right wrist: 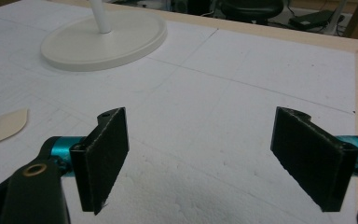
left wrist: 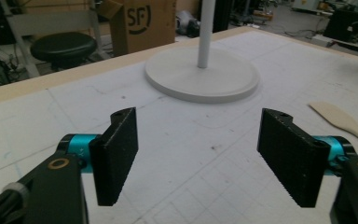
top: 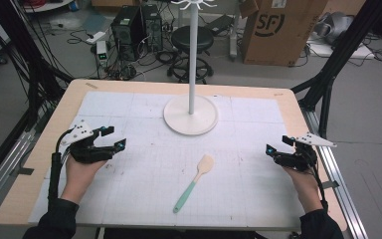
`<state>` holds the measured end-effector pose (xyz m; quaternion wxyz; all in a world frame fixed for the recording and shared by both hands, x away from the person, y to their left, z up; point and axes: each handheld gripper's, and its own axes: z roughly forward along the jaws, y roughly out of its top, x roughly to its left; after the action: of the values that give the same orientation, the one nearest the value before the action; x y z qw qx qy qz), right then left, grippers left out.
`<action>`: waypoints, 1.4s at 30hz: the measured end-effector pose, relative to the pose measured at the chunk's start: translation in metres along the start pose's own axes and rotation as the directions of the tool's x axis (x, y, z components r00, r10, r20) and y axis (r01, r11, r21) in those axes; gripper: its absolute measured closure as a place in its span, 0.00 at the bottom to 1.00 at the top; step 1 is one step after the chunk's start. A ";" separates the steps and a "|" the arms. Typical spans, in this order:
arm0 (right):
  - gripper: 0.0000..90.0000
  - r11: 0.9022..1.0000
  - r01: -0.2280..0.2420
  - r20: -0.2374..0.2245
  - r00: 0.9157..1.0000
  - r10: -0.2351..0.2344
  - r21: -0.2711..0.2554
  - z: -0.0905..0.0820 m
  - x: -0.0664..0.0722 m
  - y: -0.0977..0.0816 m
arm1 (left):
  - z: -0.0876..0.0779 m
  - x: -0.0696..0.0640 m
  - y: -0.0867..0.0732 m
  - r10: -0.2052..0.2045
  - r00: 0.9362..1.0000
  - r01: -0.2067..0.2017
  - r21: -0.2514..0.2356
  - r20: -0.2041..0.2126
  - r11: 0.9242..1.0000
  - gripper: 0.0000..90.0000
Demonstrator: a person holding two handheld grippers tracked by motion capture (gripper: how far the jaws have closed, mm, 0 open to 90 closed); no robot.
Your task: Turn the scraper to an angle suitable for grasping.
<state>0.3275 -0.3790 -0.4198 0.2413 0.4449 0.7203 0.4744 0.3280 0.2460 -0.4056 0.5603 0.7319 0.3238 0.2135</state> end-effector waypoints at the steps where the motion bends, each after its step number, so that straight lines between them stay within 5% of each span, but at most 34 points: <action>1: 0.20 1.000 0.003 0.001 1.000 -0.003 0.004 0.000 0.000 0.000 | 0.004 -0.004 0.000 0.000 1.000 0.000 0.010 0.026 1.000 0.37; 9: 0.22 0.999 0.032 0.003 0.999 -0.032 0.018 0.002 0.002 -0.001 | 0.019 -0.029 -0.001 0.042 0.991 -0.050 0.060 0.128 0.997 0.59; 15: 0.22 0.999 0.034 0.002 0.999 -0.034 0.023 0.003 0.003 -0.001 | 0.031 -0.048 -0.001 0.093 0.979 -0.116 0.118 0.180 0.986 0.77; 25: 0.22 0.998 0.047 0.006 0.999 -0.048 0.039 0.004 0.004 -0.001 | 0.048 -0.075 -0.002 0.044 0.950 -0.099 0.166 0.308 0.981 0.97; 33: 0.23 0.997 0.059 0.007 0.998 -0.059 0.044 0.005 0.005 -0.002 | 0.058 -0.089 -0.007 0.054 0.918 -0.153 0.225 0.394 0.962 1.00; 34: 0.23 0.997 0.060 0.008 0.998 -0.061 0.045 0.005 0.005 -0.002 | 0.060 -0.091 -0.007 0.050 0.910 -0.157 0.232 0.412 0.960 1.00; 36: 0.23 0.997 0.061 0.008 0.998 -0.061 0.049 0.005 0.005 -0.002 | 0.060 -0.093 -0.008 0.047 0.907 -0.157 0.232 0.419 0.960 1.00; 37: 0.23 0.997 0.063 0.007 0.998 -0.064 0.049 0.005 0.005 -0.002 | 0.062 -0.099 -0.008 0.047 0.897 -0.166 0.237 0.440 0.957 1.00; 39: 0.23 0.997 0.063 0.007 0.998 -0.063 0.051 0.006 0.005 -0.002 | 0.063 -0.103 -0.008 0.048 0.892 -0.171 0.238 0.449 0.956 1.00; 40: 0.24 0.997 0.063 0.006 0.998 -0.064 0.050 0.006 0.005 -0.002 | 0.066 -0.110 -0.007 0.059 0.882 -0.192 0.242 0.468 0.951 1.00; 42: 0.24 0.996 0.065 0.005 0.998 -0.066 0.052 0.006 0.005 -0.002 | 0.069 -0.117 -0.008 0.065 0.871 -0.208 0.246 0.487 0.947 1.00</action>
<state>0.3285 -0.3719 -0.4235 0.2475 0.4288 0.7457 0.4458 0.2910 0.1169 -0.4268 0.4918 0.8571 0.1522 0.0184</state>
